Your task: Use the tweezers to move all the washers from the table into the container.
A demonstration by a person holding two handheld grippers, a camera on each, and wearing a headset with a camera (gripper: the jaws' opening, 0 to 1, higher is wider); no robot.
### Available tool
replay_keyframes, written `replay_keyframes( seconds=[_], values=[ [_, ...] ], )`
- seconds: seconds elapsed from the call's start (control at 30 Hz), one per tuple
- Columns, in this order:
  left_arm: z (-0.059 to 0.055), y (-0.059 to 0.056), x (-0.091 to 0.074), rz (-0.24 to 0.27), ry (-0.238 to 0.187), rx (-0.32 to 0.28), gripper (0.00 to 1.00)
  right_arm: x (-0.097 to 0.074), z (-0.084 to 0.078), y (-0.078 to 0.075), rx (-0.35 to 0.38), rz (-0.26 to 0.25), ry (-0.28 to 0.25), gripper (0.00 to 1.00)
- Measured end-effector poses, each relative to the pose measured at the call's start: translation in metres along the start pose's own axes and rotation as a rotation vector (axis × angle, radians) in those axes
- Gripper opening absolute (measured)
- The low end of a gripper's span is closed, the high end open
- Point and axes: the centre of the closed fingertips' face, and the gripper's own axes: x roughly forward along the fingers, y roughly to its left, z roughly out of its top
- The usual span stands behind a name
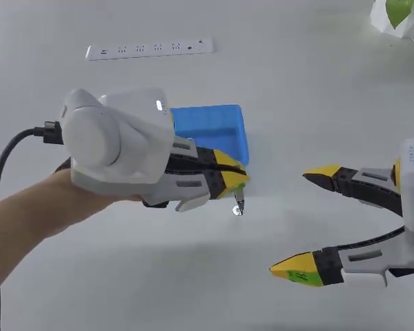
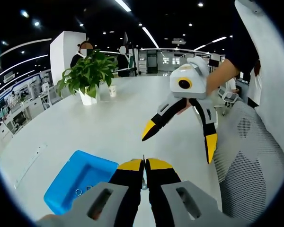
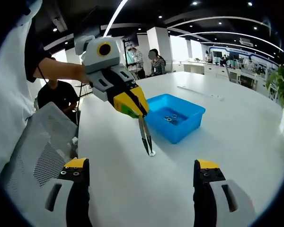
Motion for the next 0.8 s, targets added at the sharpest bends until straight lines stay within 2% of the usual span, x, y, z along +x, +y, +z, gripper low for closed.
replay_keyframes(
  seconds=[0.4,0.8],
  values=[
    [0.0007,-0.0014,-0.0014,0.005,0.001,0.005,0.06,0.0008,-0.0021,-0.0003,0.012,0.001,0.008,0.90],
    [-0.0057,-0.0027,0.0000,0.007,0.025,0.016,0.06,-0.0012,-0.0091,0.0012,0.030,0.002,0.023,0.89]
  ],
)
